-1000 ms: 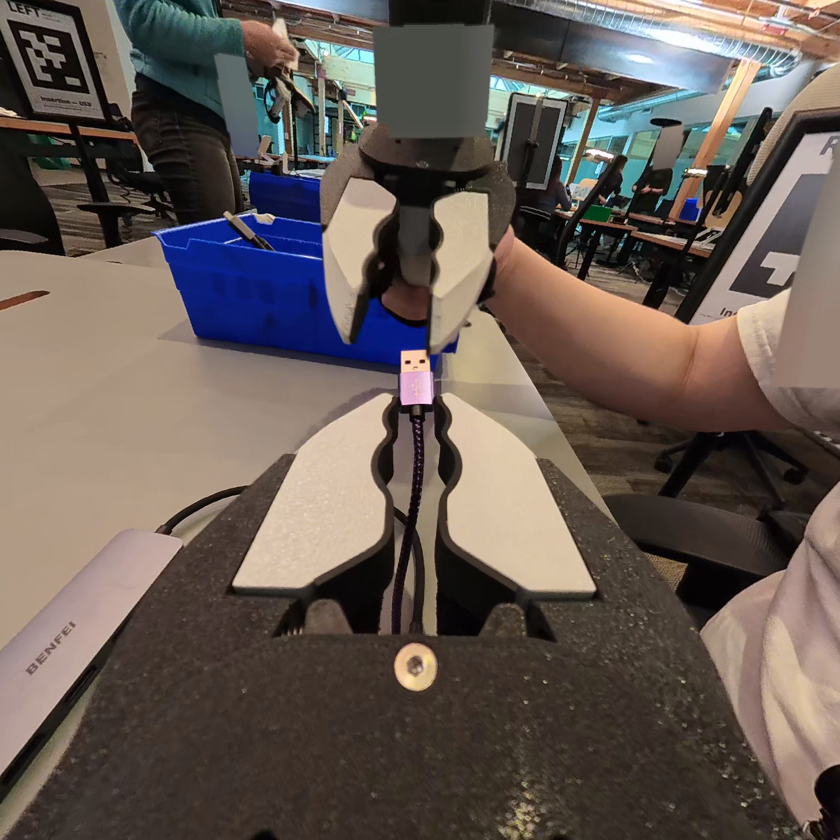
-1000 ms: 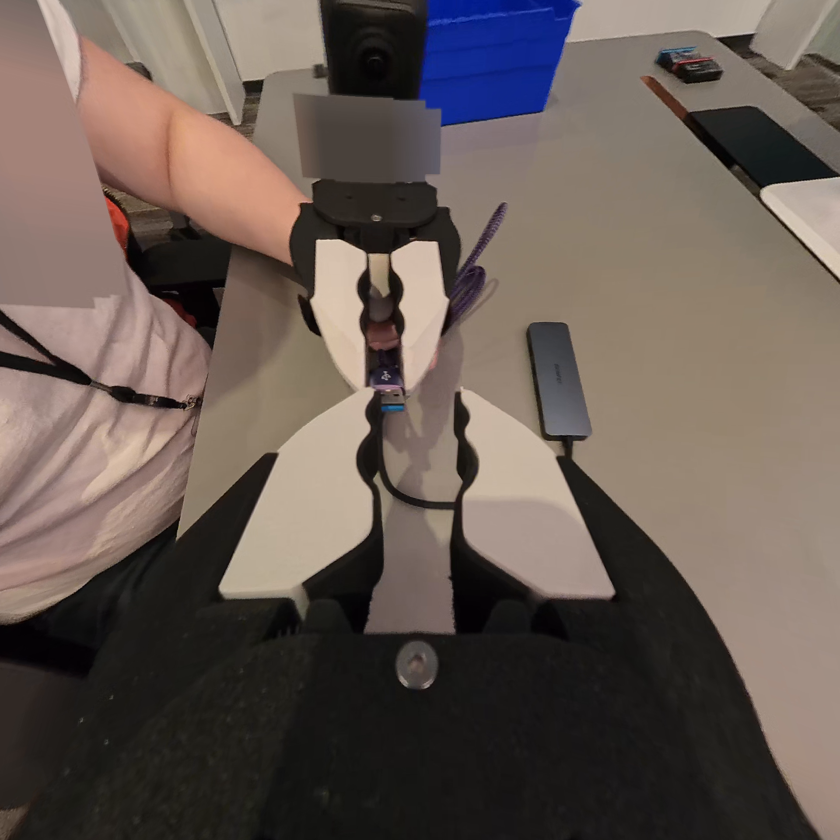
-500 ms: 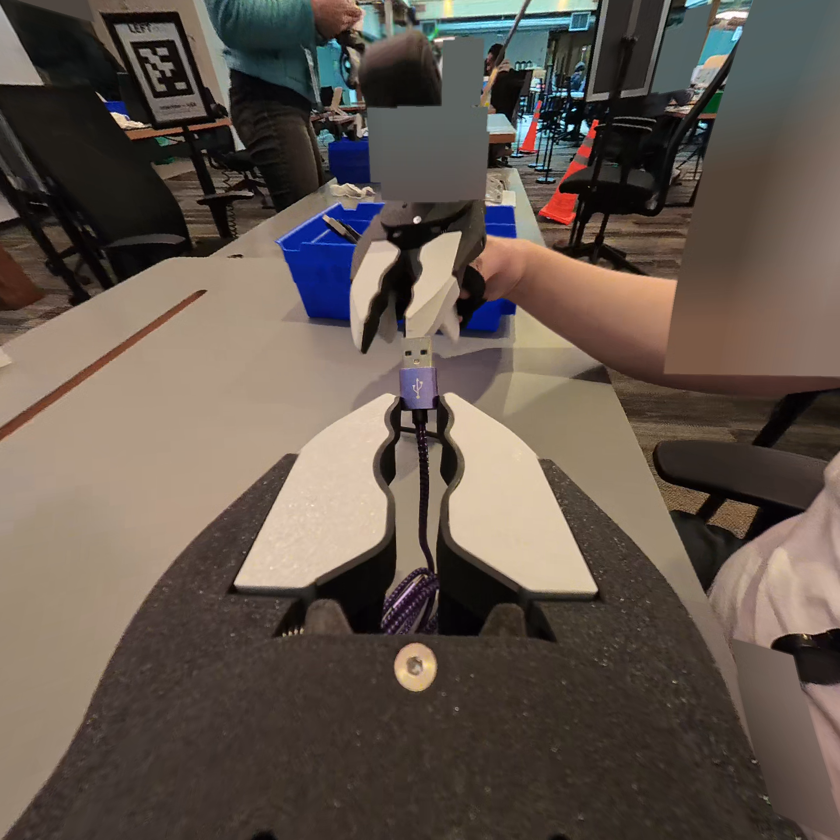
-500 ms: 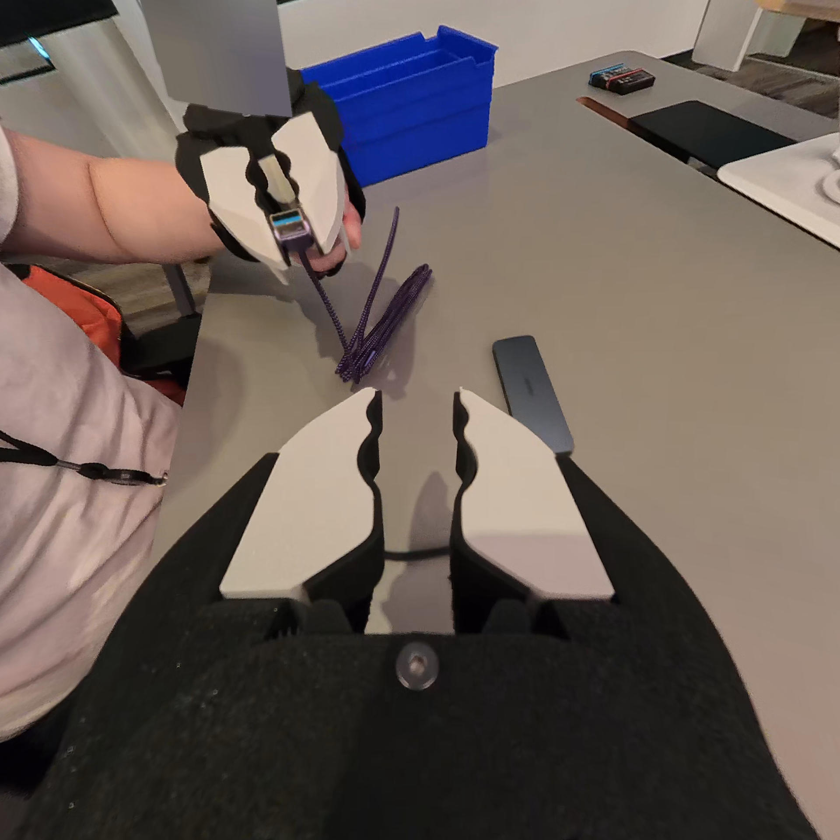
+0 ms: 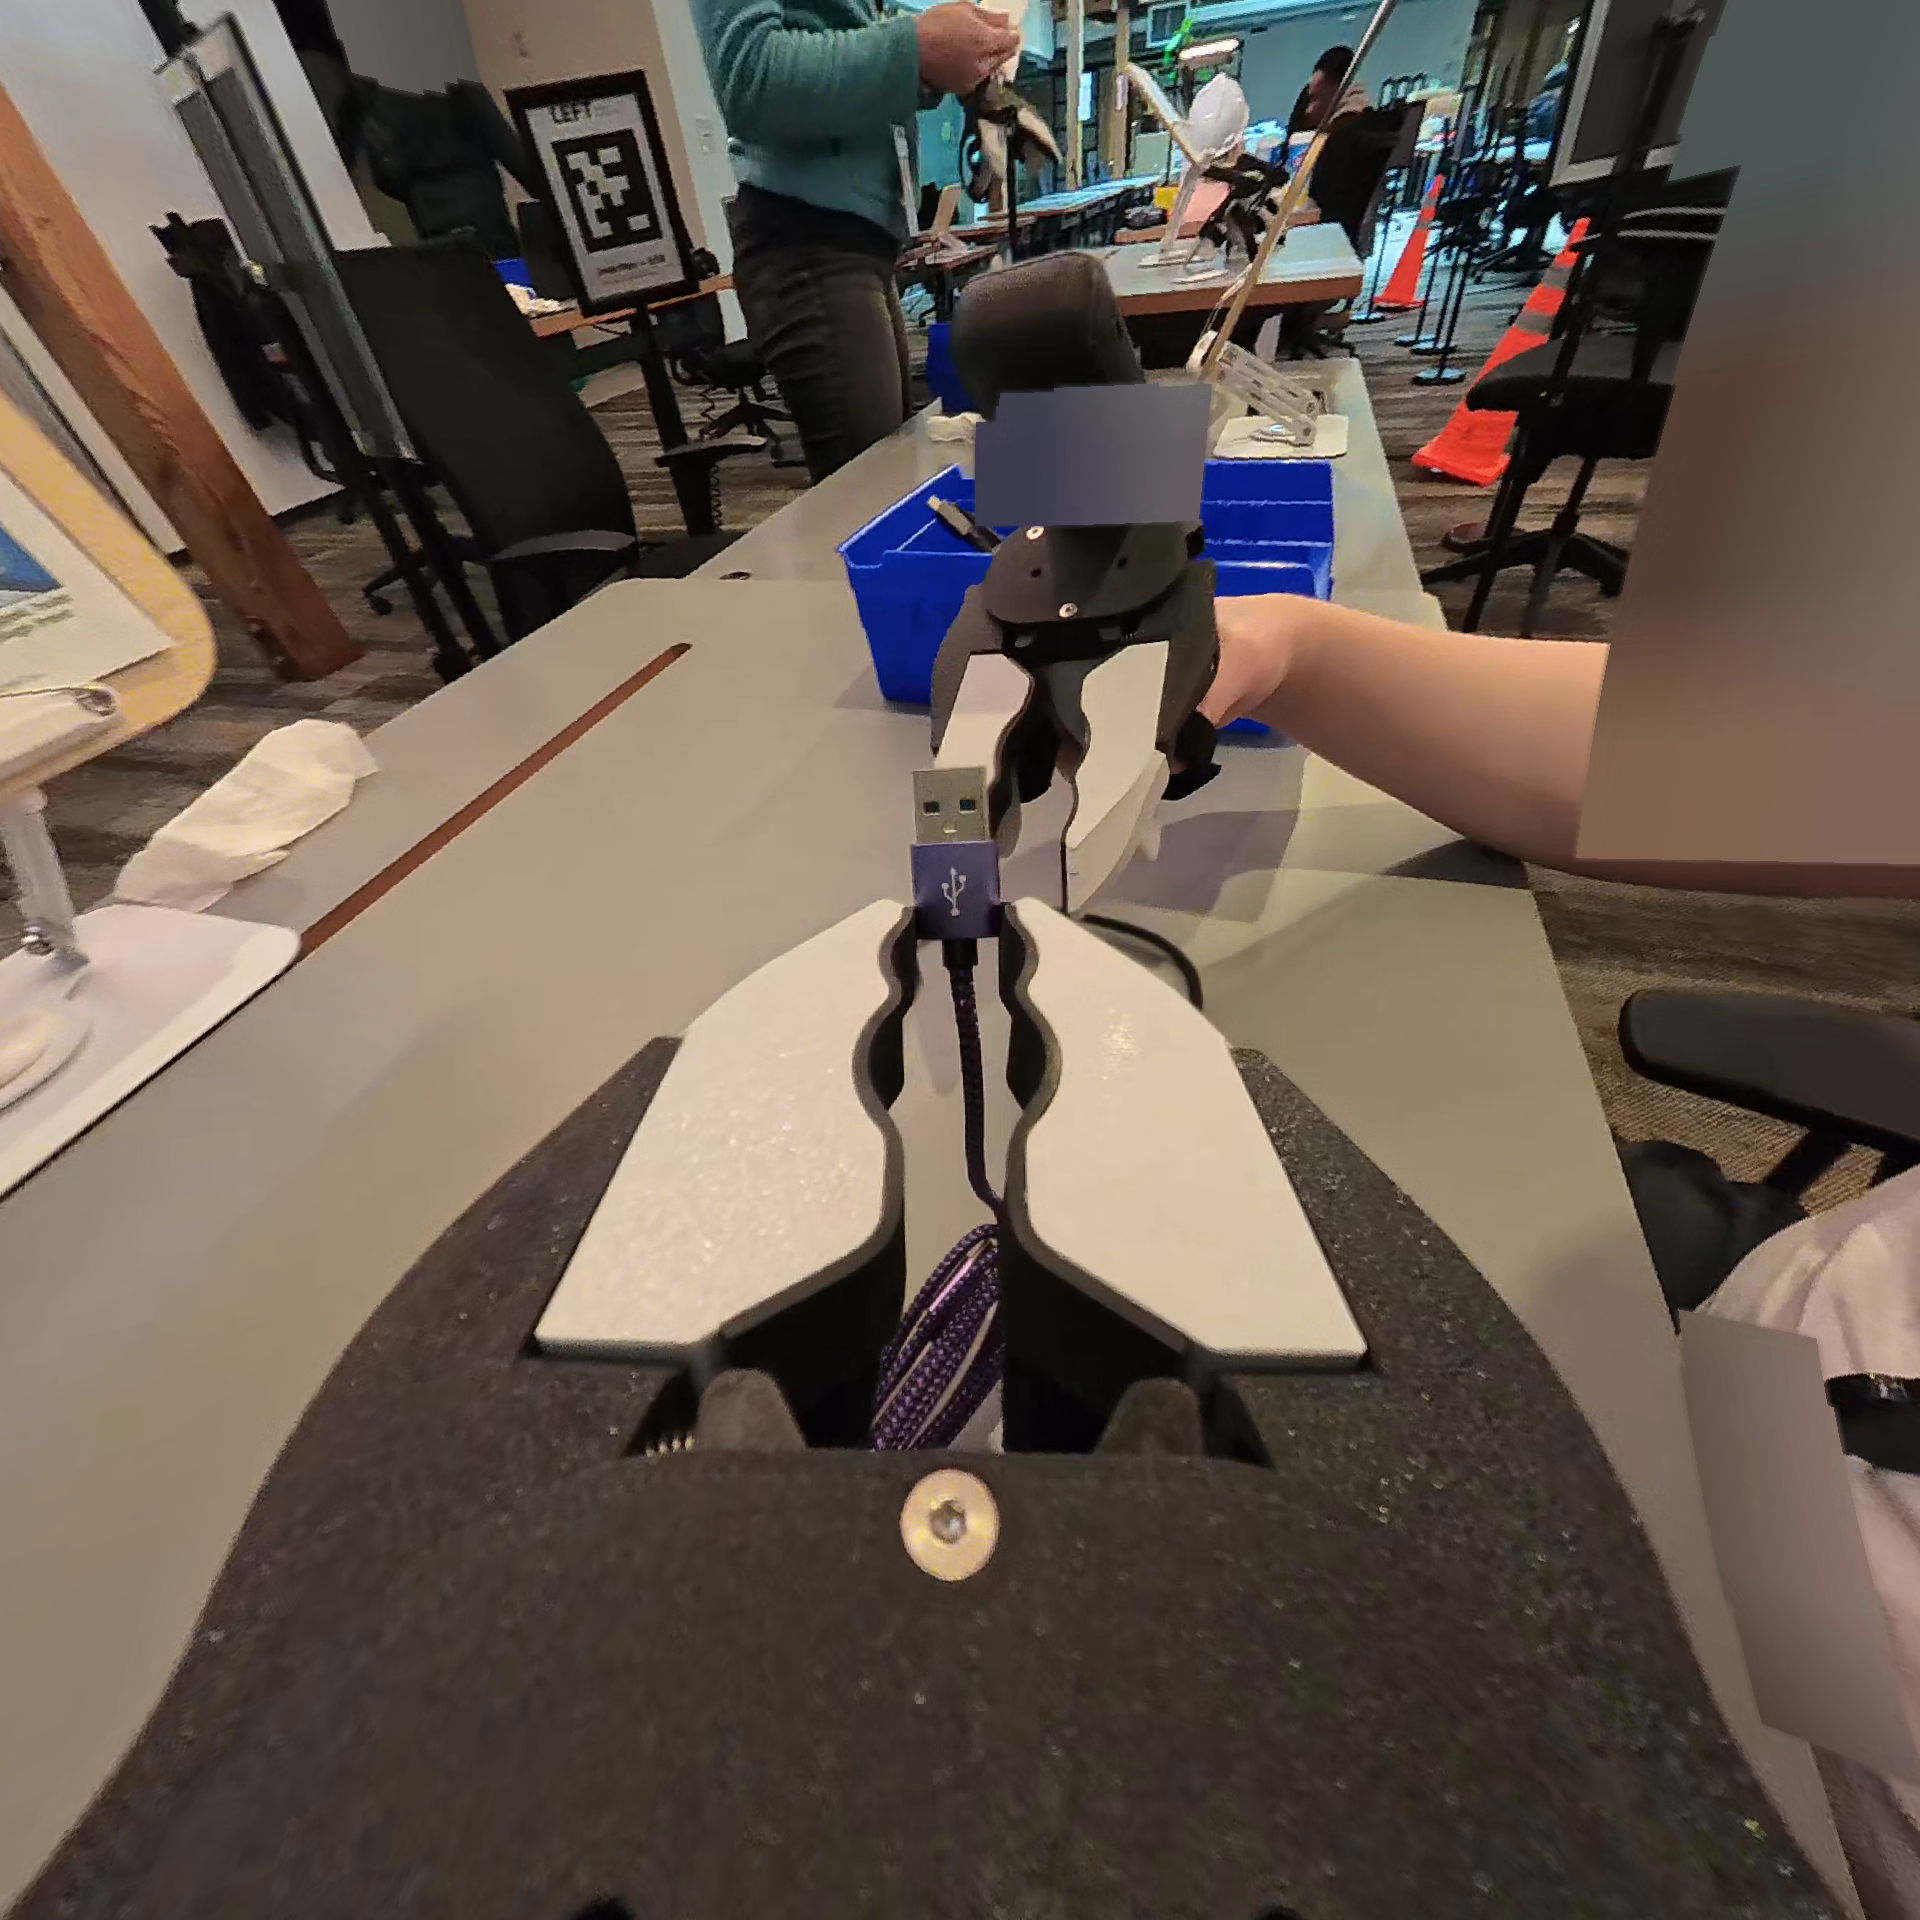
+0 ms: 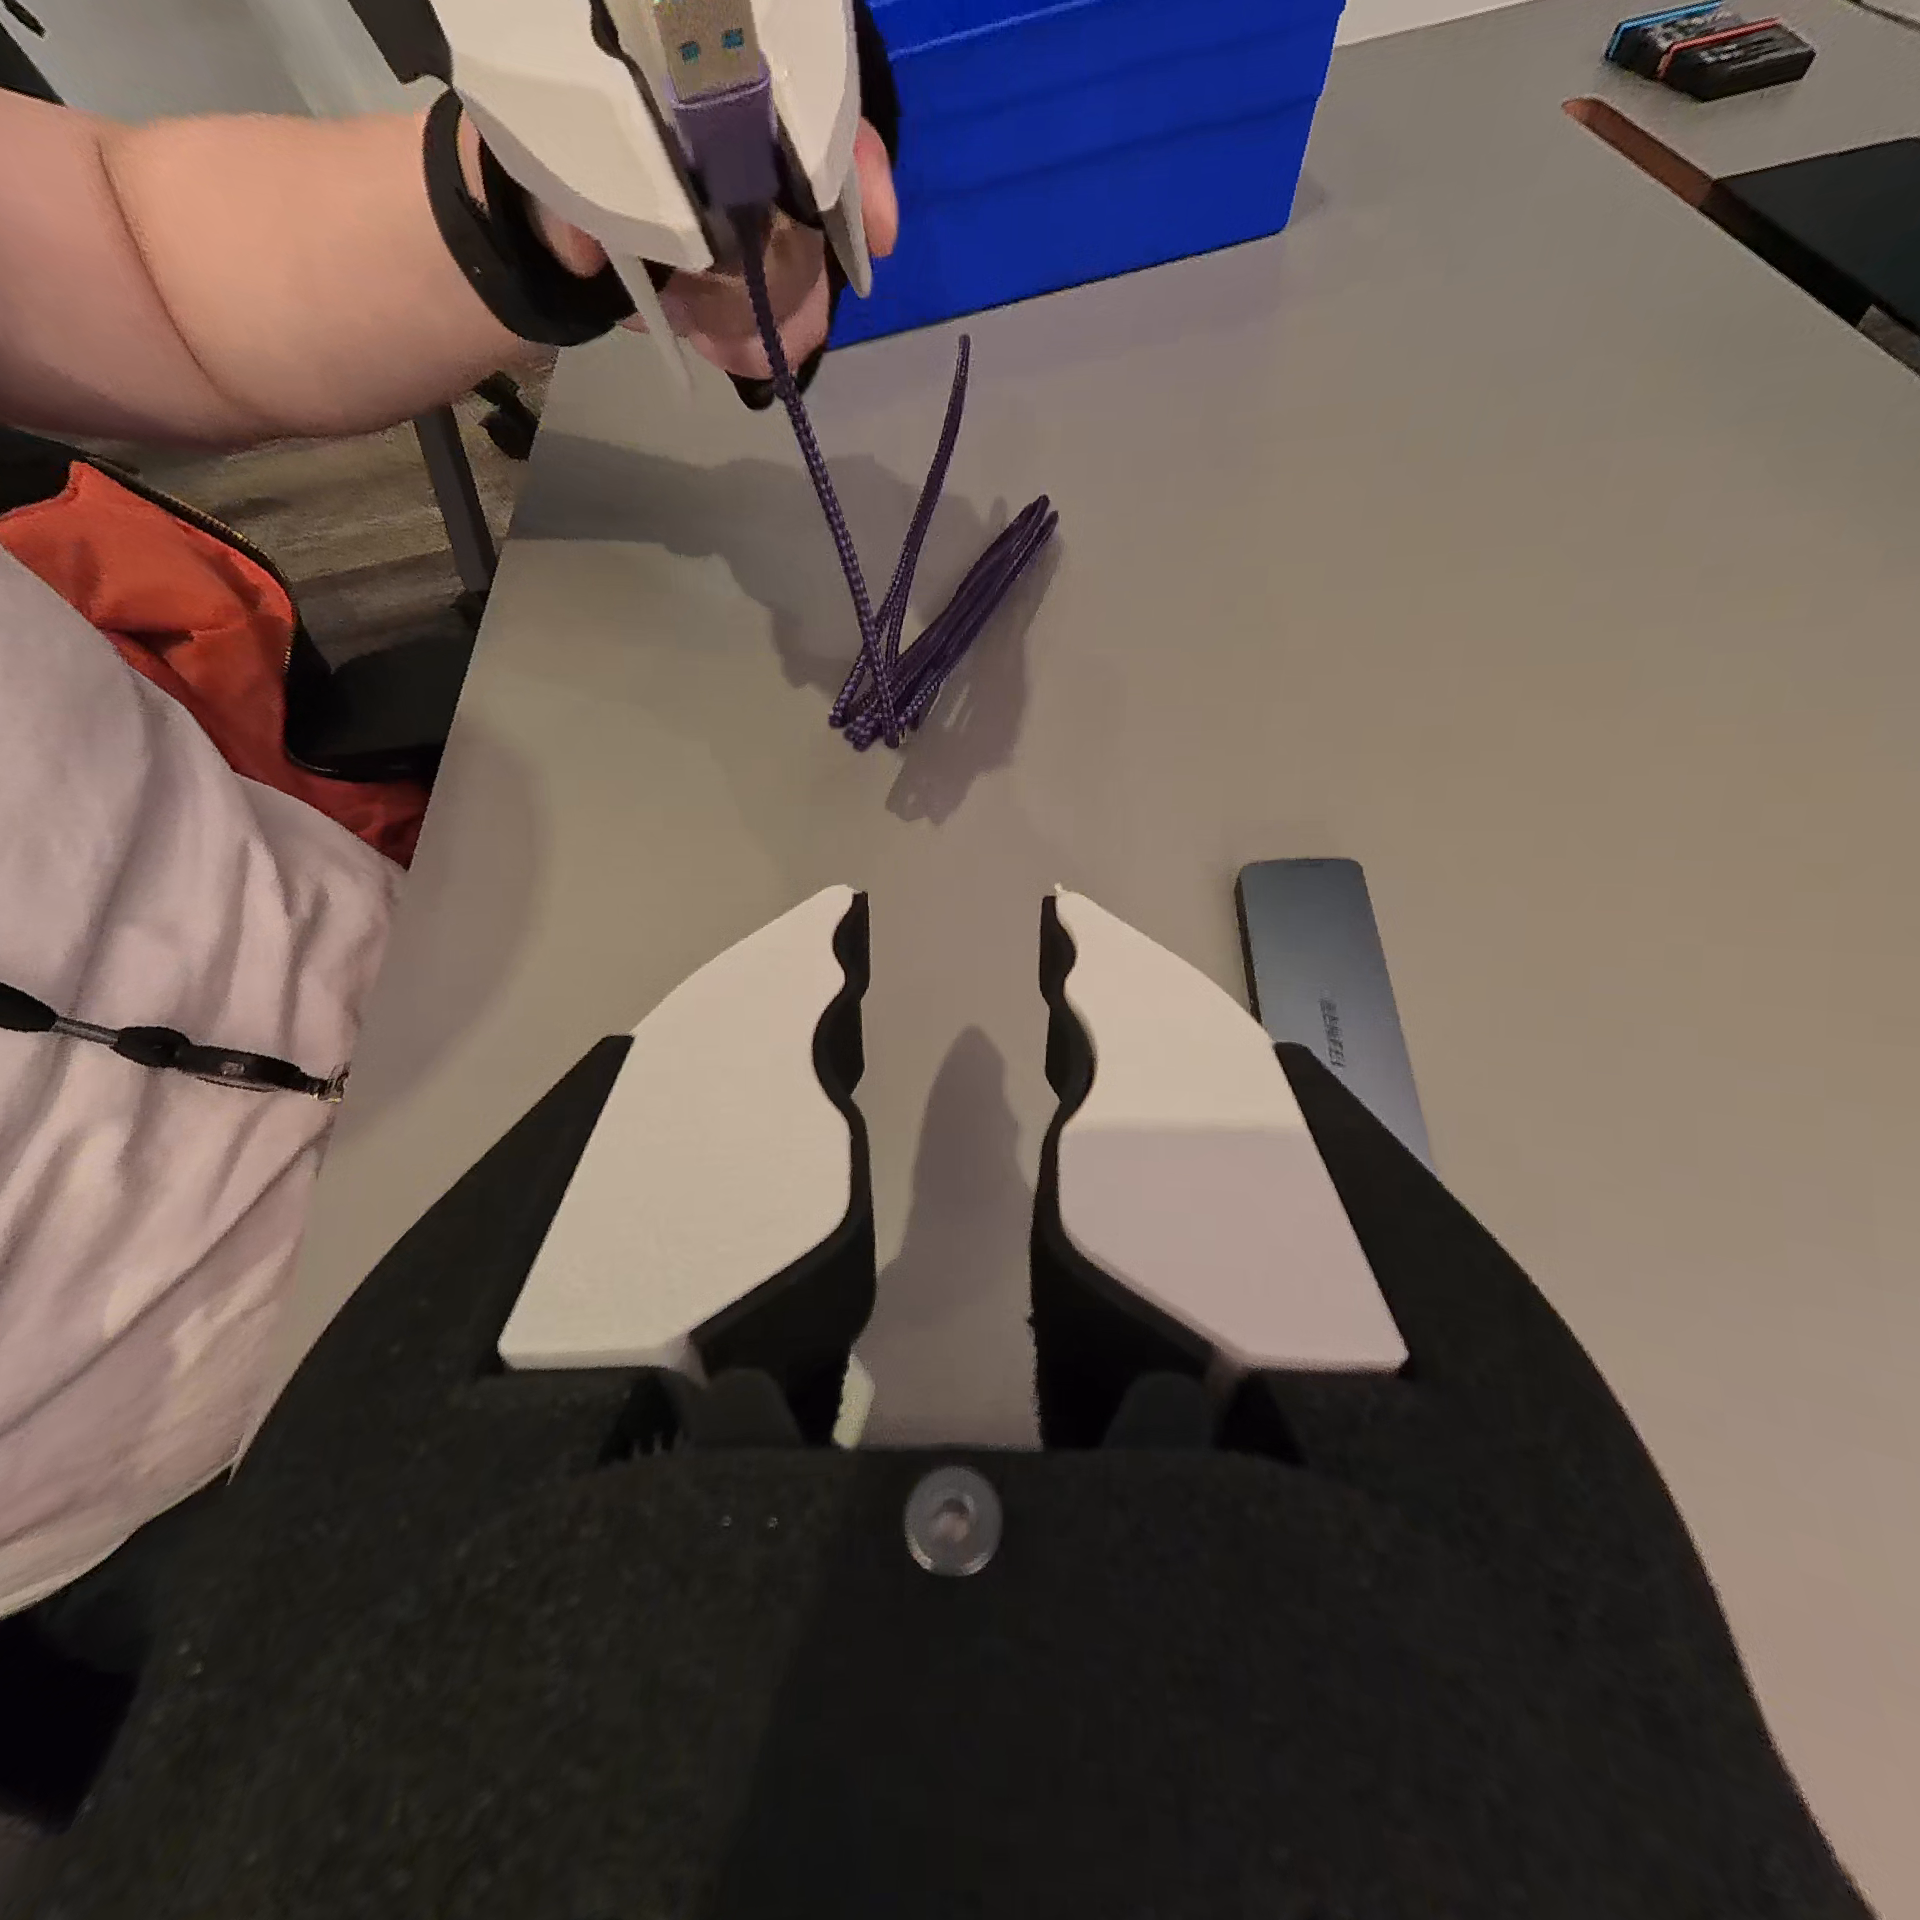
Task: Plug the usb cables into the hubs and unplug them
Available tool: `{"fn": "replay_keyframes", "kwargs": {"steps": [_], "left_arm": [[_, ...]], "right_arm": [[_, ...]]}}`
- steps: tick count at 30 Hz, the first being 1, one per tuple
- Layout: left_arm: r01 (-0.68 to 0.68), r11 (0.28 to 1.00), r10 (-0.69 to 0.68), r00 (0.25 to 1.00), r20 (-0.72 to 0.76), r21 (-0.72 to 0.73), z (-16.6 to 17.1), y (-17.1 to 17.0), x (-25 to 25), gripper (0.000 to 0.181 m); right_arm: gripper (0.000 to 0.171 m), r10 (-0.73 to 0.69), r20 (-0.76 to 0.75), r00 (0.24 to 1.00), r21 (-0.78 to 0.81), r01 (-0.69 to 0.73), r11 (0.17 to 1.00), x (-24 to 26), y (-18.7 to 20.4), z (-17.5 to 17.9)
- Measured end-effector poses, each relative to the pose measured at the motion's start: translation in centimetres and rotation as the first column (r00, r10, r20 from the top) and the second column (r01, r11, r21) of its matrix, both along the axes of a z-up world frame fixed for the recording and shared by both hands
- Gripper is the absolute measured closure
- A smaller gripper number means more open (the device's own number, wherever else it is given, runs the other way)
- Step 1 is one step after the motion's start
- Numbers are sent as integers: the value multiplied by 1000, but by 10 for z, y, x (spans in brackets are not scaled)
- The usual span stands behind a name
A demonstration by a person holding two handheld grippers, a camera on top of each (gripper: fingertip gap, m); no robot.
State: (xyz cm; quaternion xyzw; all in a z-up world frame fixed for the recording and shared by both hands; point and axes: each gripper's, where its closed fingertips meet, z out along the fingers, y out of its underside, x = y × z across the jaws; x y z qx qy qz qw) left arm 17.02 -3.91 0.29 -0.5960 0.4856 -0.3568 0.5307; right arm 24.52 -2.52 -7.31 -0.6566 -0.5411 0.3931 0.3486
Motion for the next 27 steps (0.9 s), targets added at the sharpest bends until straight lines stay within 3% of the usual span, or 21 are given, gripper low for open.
{"fn": "replay_keyframes", "kwargs": {"steps": [5,10,20,27], "left_arm": [[-36,999,37,998,-58,18,-1,-2,-22,167],[-52,999,50,989,-140,-13,-16,1,-28,167],[8,996,-26,979,-202,-85,-58,11,20,167],[46,986,-67,990,-122,-163,-80,13,53,167]], "right_arm": [[140,-3,23,1000,22,3,1000,-9,5,-1],[140,-104,123,987,78,95,992,3,25,-15],[140,-74,40,996,77,71,995,0,7,11],[139,-93,-170,981,-99,77,992,-6,7,16]]}}
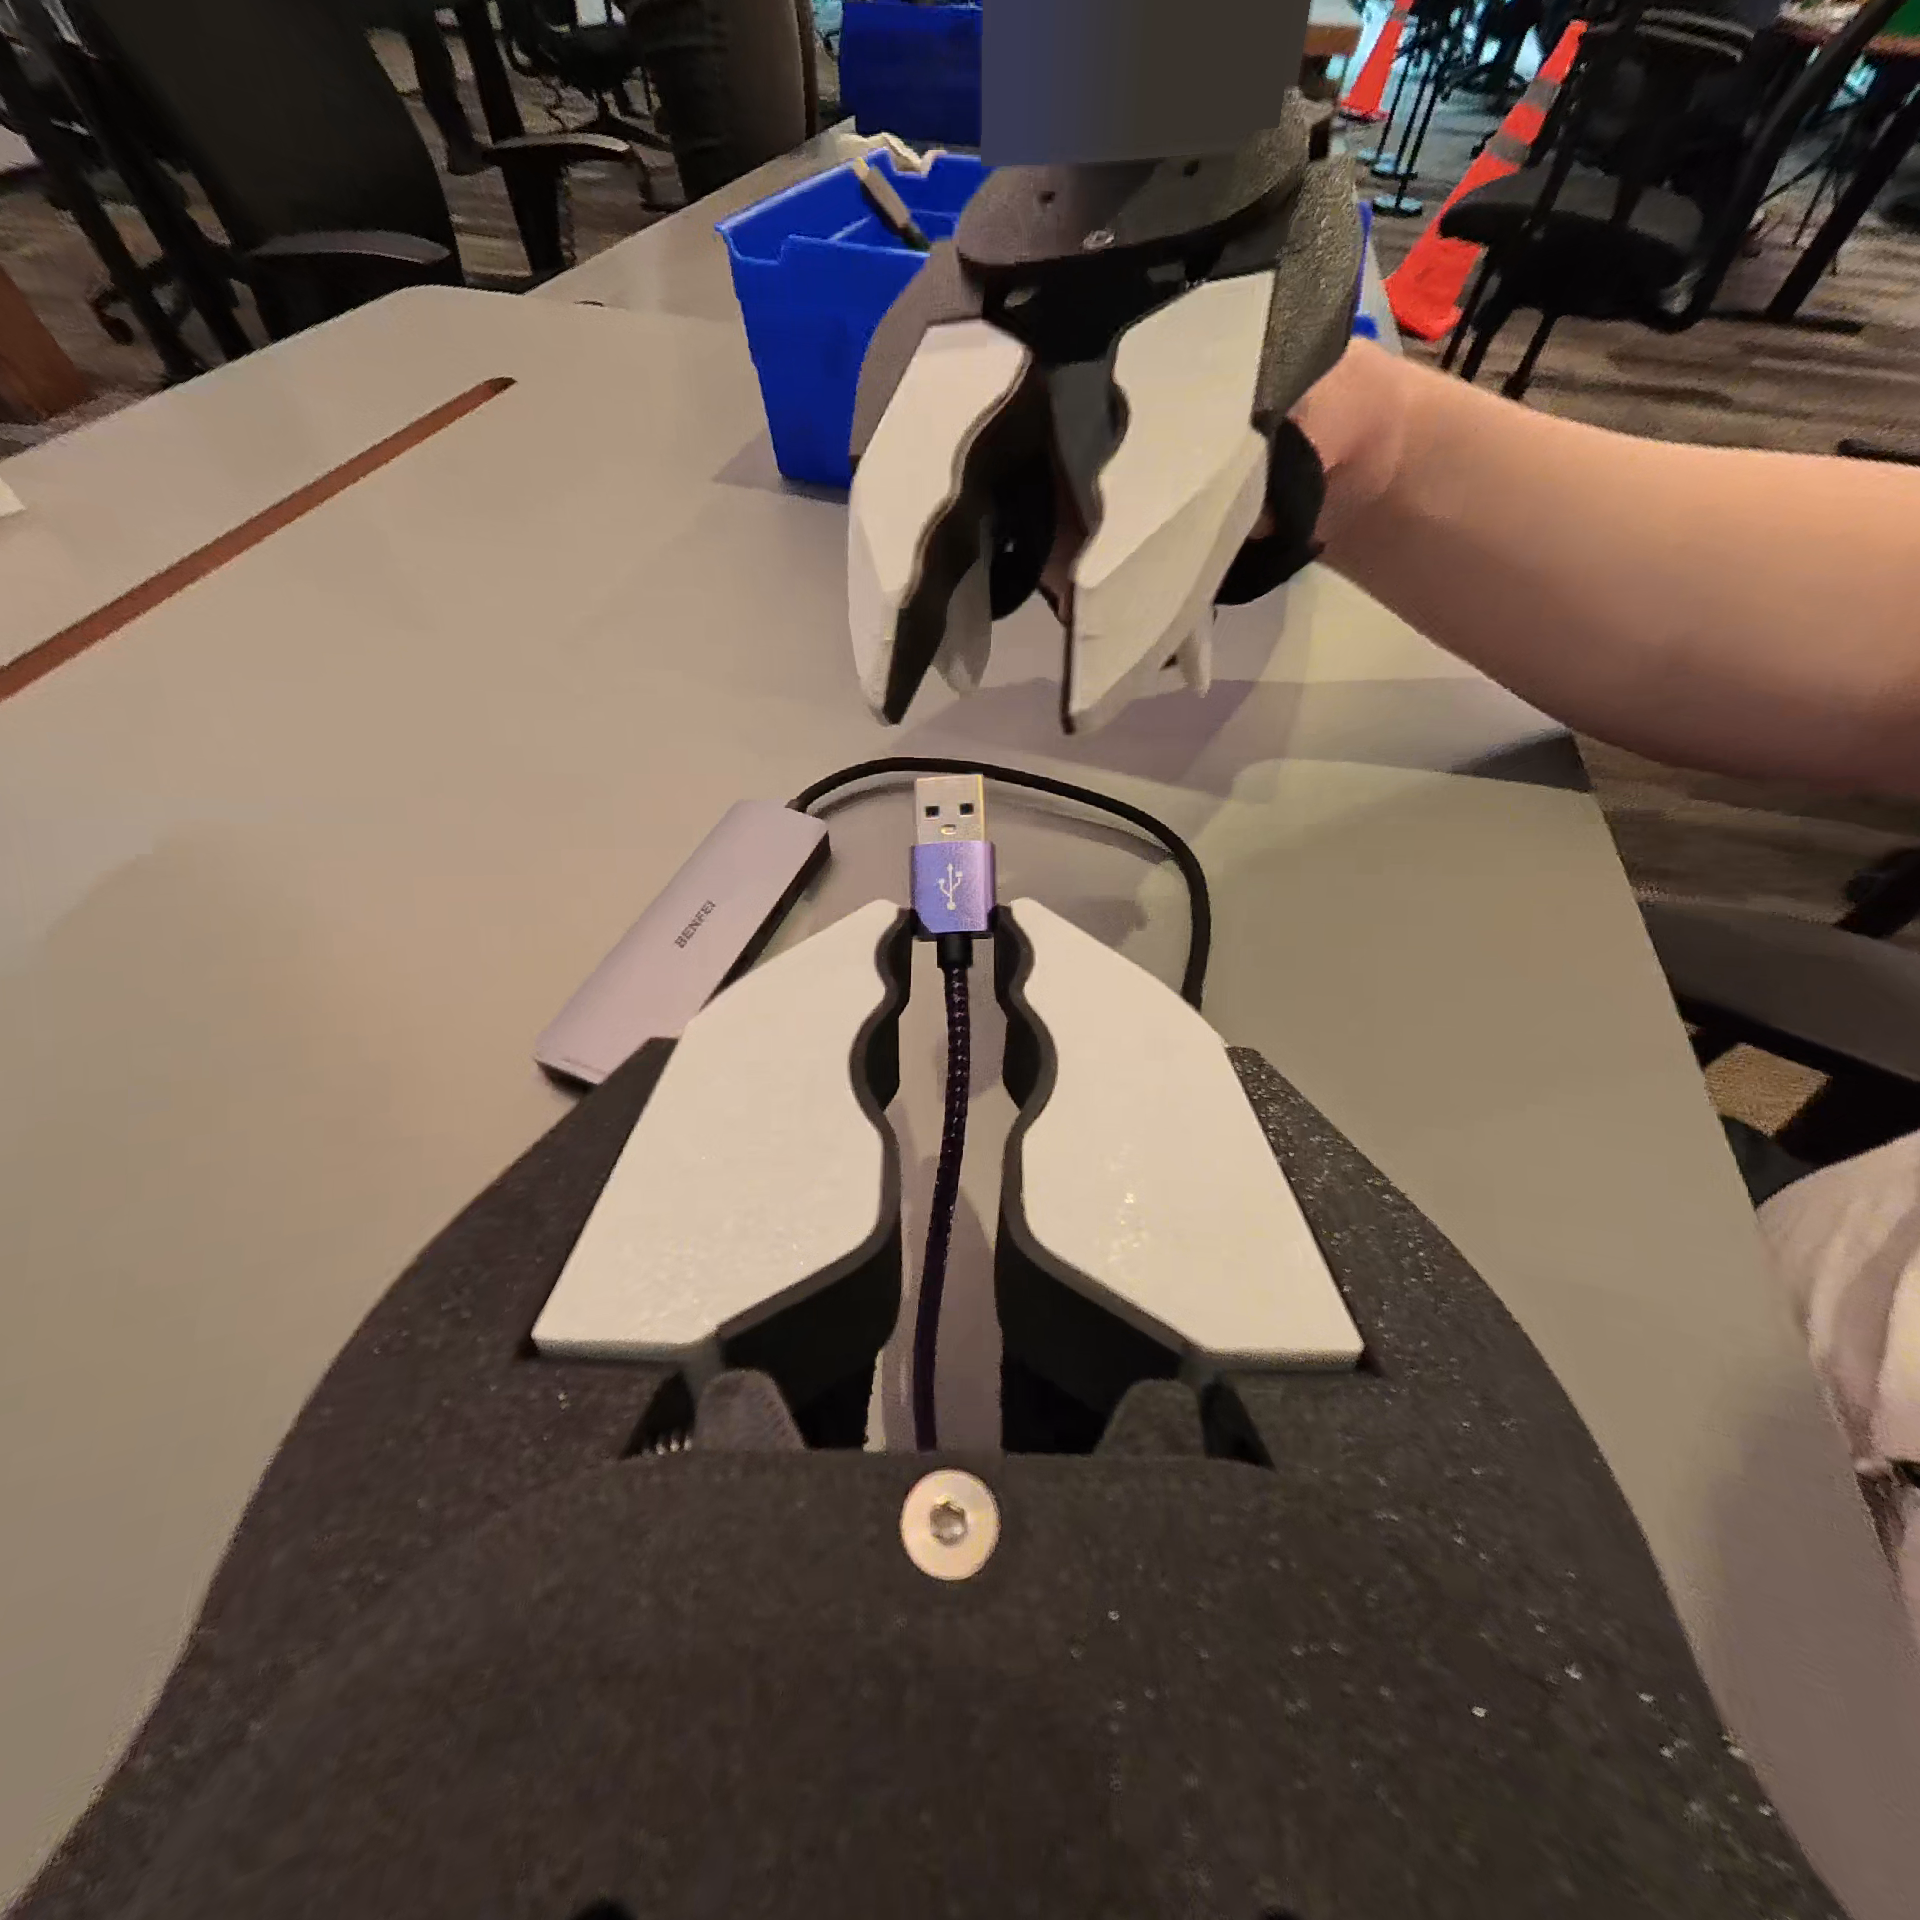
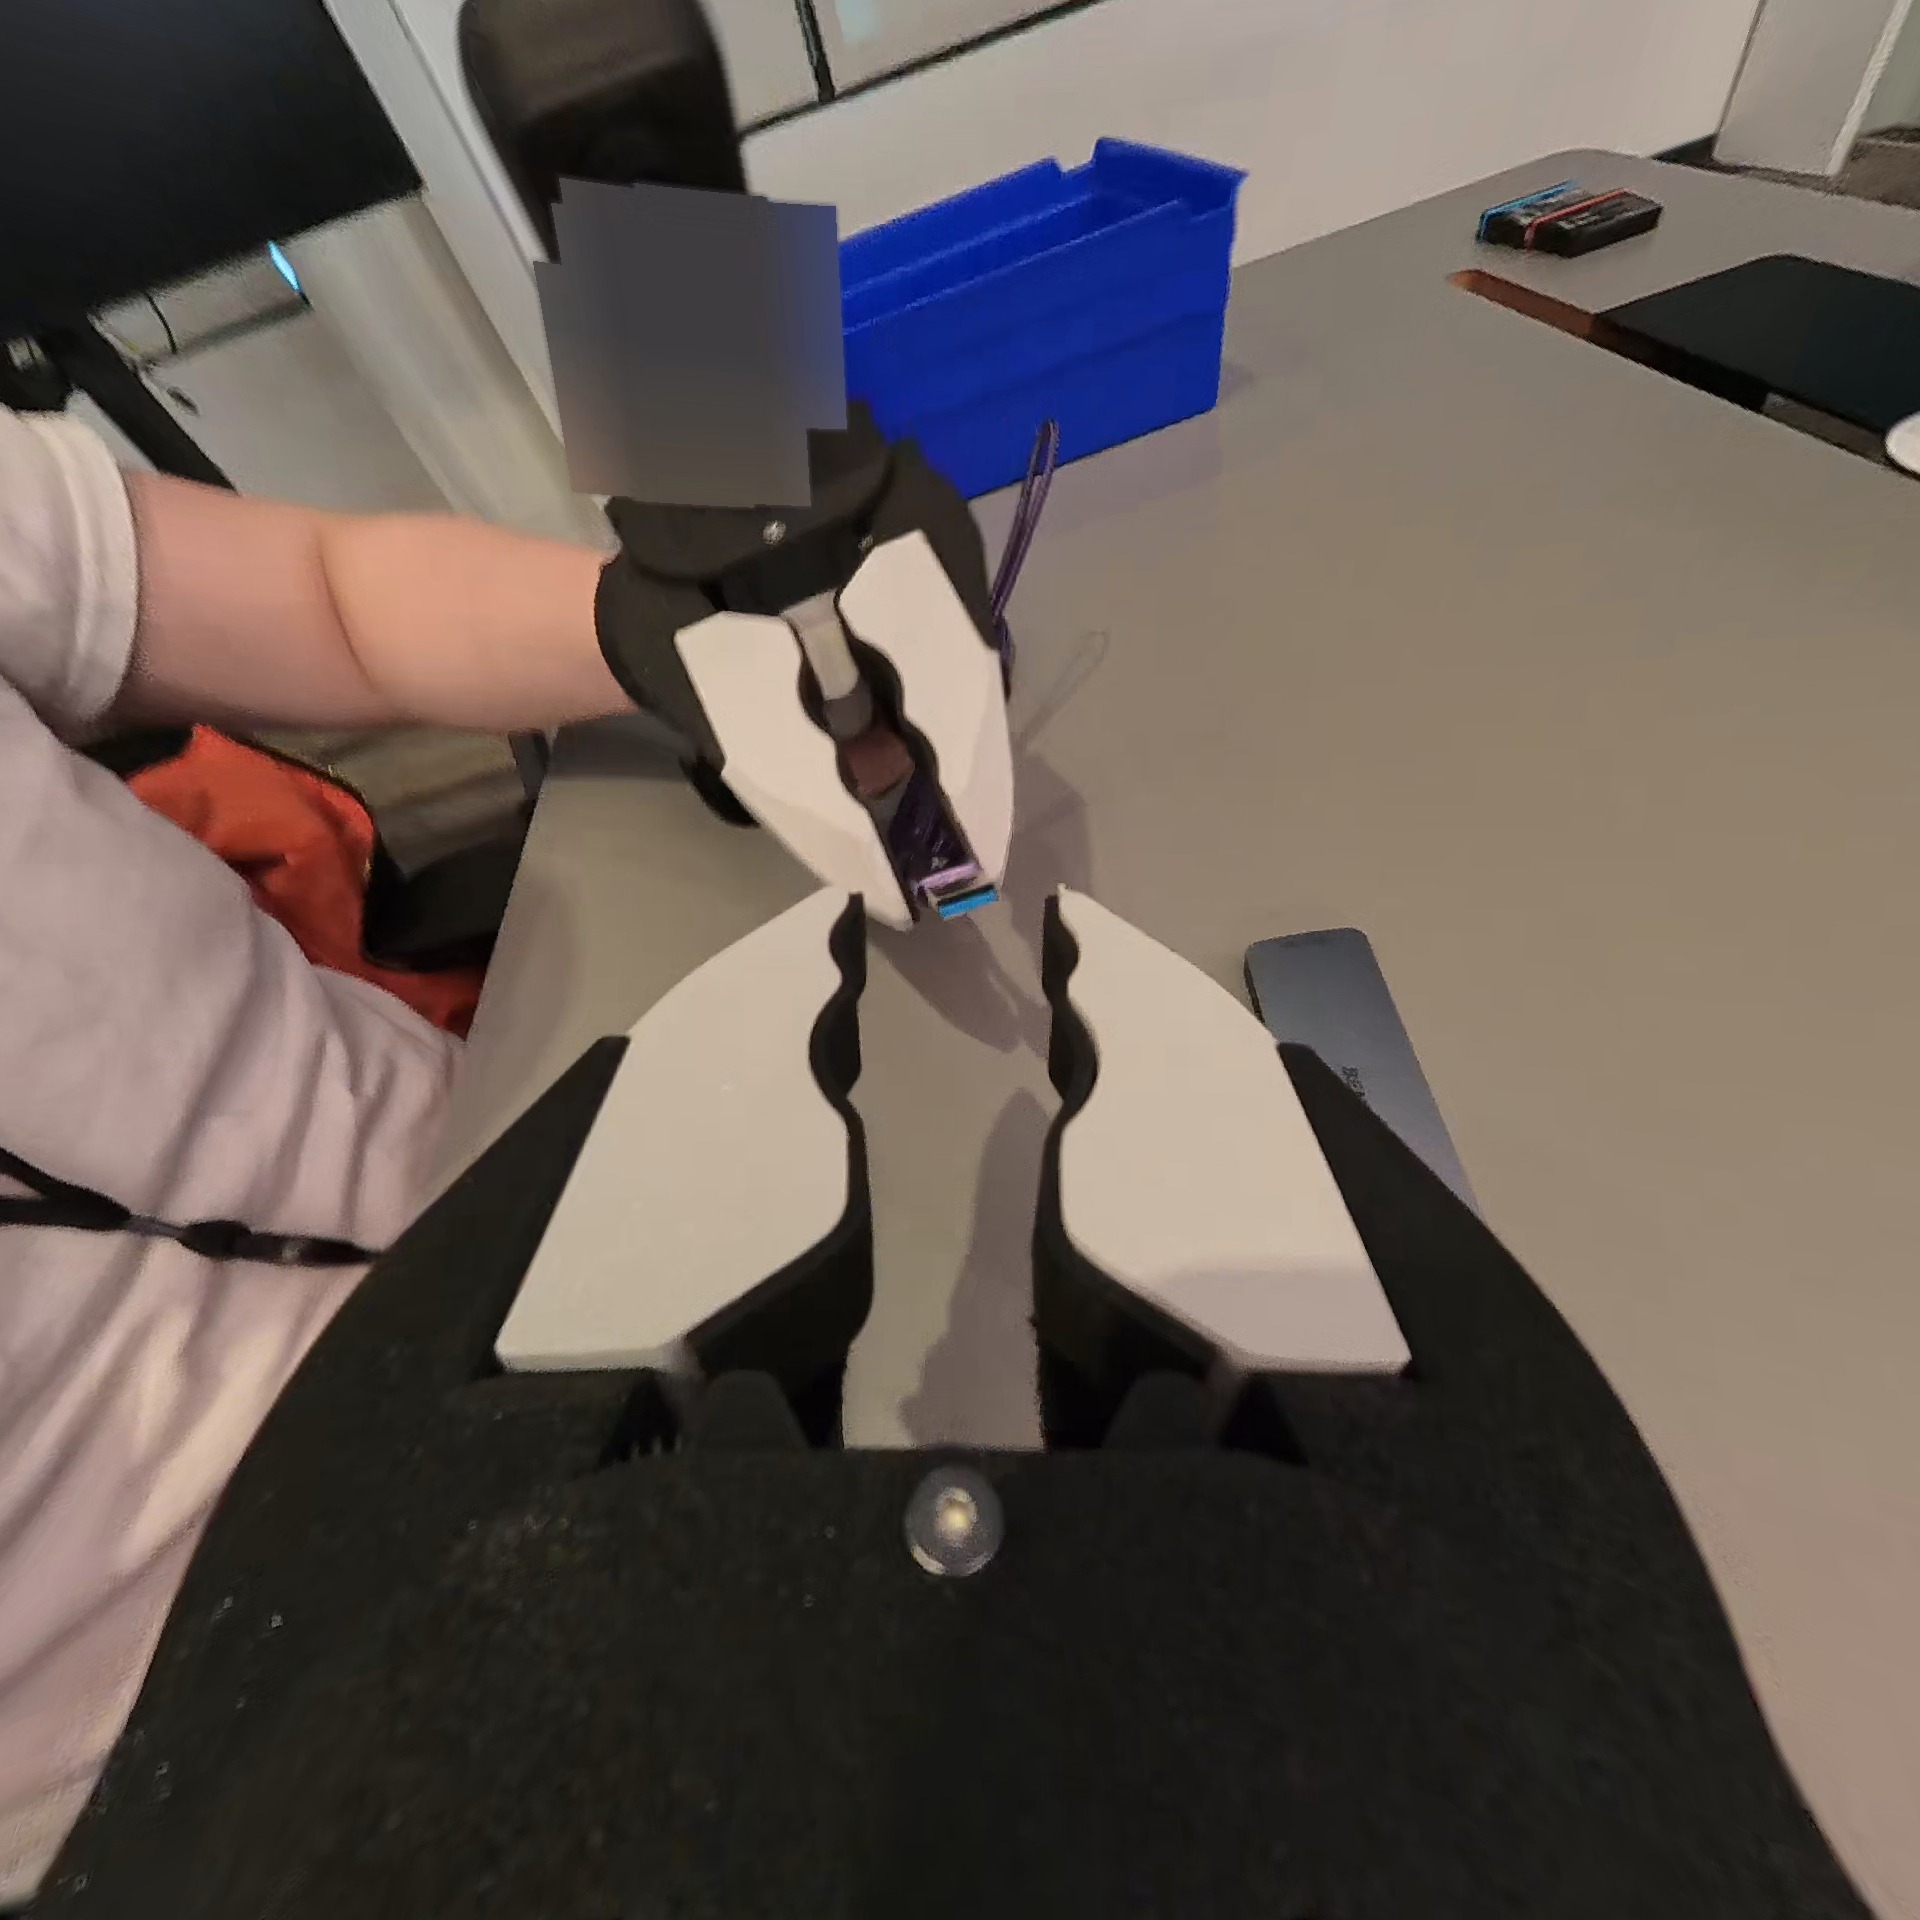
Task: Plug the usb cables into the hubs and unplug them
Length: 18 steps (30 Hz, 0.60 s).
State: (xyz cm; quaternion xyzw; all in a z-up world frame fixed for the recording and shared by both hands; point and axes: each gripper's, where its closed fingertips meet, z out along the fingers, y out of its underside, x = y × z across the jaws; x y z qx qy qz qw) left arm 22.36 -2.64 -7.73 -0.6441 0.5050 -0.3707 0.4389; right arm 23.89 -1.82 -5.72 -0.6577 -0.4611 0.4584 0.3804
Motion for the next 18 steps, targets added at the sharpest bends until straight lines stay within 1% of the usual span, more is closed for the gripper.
{"fn": "replay_keyframes", "kwargs": {"steps": [3,5,7,8,9,10,11,12,14,16,18], "left_arm": [[-9,1000,9,1000,11,23,-8,-1,6,167],[-24,998,24,1000,15,56,-9,0,8,167],[-41,995,39,999,20,96,-7,1,9,167],[-42,992,41,999,16,119,-8,0,9,167],[-47,989,45,999,13,143,-8,0,10,167],[-60,984,59,998,11,168,-8,0,11,167],[-59,981,60,998,3,186,-9,-1,12,167],[-61,978,64,998,-7,202,-10,-1,12,167],[-66,973,72,997,-21,220,-12,-1,14,167],[-66,969,75,997,-32,236,-13,-1,15,167],[-62,965,76,996,-43,255,-14,0,16,167]], "right_arm": [[140,-24,-46,999,-122,18,992,-3,5,-5],[141,-60,-37,998,-261,49,964,-4,10,-14],[144,-62,-36,997,-455,39,890,-6,7,-22],[147,-60,-83,995,-545,6,839,-8,5,-19],[154,-65,-115,991,-623,-21,782,-8,3,-17],[156,-57,-138,989,-669,-50,741,-8,0,-15],[157,-52,-146,988,-692,-64,719,-8,-2,-14],[158,-60,-119,991,-702,-41,711,-6,-2,-16],[159,-57,-20,998,-683,28,730,-3,-2,-26],[164,-52,7,999,-684,43,728,-2,-2,-25],[165,-50,38,998,-687,63,724,-3,-3,-27]]}}
